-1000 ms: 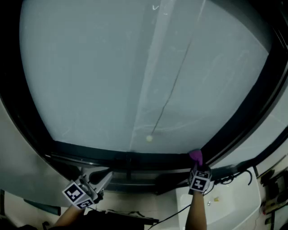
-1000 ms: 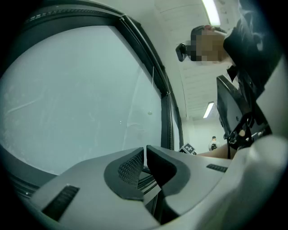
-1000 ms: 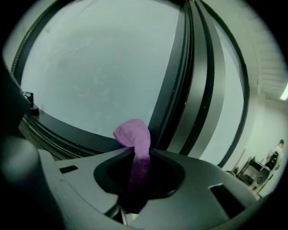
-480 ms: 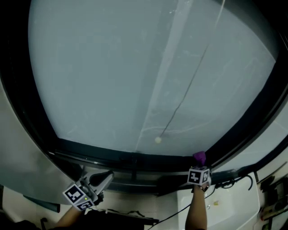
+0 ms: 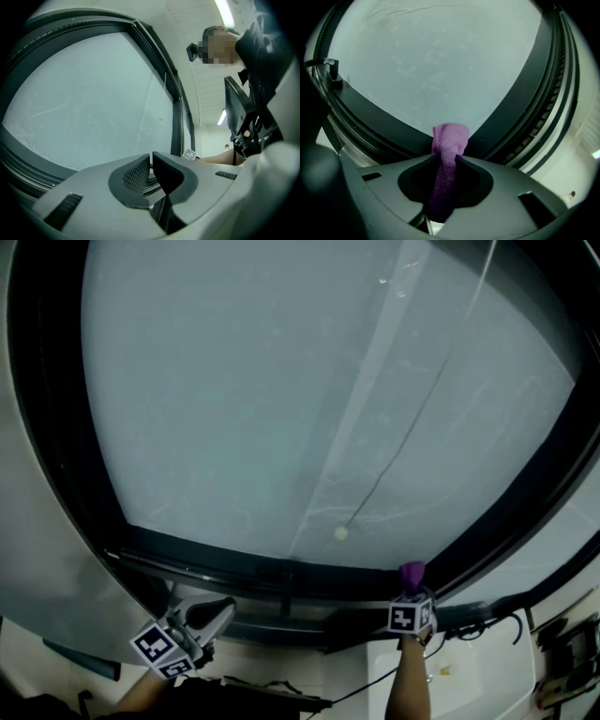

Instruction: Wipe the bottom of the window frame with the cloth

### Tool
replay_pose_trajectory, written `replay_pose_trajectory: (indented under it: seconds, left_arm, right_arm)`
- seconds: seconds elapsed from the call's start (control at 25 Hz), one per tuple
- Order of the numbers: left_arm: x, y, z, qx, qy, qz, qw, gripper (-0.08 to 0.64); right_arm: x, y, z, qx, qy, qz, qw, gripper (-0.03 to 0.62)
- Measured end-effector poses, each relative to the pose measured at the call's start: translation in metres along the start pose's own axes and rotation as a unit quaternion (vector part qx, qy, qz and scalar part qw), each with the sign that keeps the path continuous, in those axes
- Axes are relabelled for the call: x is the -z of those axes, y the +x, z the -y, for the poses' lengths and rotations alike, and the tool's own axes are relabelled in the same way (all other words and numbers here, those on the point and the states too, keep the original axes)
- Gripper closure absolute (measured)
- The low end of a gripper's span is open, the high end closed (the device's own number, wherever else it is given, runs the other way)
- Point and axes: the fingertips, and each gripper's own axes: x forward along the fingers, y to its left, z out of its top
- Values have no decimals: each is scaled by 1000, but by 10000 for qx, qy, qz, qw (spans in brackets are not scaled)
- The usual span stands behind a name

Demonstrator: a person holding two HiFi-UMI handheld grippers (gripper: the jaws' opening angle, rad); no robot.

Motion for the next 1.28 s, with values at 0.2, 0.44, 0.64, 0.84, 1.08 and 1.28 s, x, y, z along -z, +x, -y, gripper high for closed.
replay_pose_trajectory:
  seconds: [0.2, 0.44, 0.64, 0.84, 1.08, 1.28]
  left_arm:
    - [-1, -7, 2, -8, -12, 9, 10000, 543]
    - [-2, -14, -1, -57, 7, 24, 10000, 543]
    - [-3, -21, -7, -149, 7, 31, 9999, 543]
    - [-7, -25, -9, -176, 1, 69, 9998, 543]
    - [-10, -33, -10, -236, 16, 53, 9997, 543]
    - [-8, -39, -9, -272, 17, 14, 9996, 543]
  right_arm:
    - [-5, -9, -9, -124, -95, 77, 9998, 509]
    - [-9, -11, -19, -190, -152, 132, 9996, 509]
    - [-14, -17, -35, -384, -234, 160, 9989, 509]
    - [-20, -21, -44, -557, -301, 196, 9978, 509]
    - [-23, -28, -57, -778, -192, 265, 9964, 509]
    - [-29, -33, -69, -1093, 33, 397, 9932, 509]
